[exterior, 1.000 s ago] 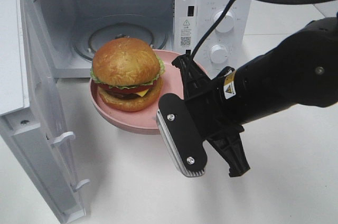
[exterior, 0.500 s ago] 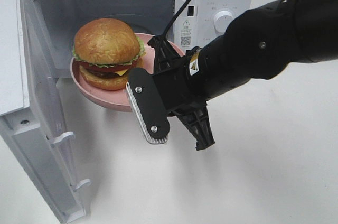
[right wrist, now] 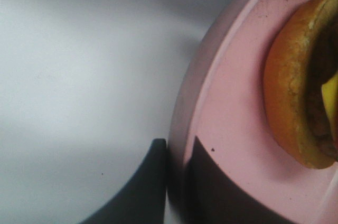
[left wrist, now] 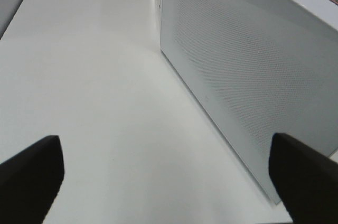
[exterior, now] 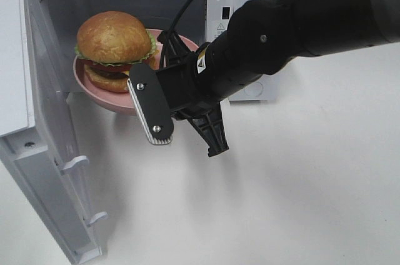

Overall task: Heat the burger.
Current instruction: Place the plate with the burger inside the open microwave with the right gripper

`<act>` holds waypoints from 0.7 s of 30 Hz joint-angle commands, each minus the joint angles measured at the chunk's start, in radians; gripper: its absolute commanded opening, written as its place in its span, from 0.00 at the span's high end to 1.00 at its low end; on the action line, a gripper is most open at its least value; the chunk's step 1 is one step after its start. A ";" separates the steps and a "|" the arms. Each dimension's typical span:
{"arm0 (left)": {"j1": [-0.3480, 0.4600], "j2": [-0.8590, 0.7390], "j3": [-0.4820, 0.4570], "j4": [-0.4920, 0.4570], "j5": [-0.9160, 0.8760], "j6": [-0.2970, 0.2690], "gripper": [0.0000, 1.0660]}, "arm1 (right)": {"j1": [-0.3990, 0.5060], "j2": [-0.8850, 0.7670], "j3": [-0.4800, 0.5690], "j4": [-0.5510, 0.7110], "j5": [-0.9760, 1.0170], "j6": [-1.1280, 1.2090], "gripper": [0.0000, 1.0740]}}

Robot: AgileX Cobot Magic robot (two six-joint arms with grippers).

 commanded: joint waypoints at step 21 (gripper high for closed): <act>-0.005 -0.019 0.001 -0.002 0.003 0.002 0.08 | -0.035 0.165 -0.240 -0.125 0.001 0.131 1.00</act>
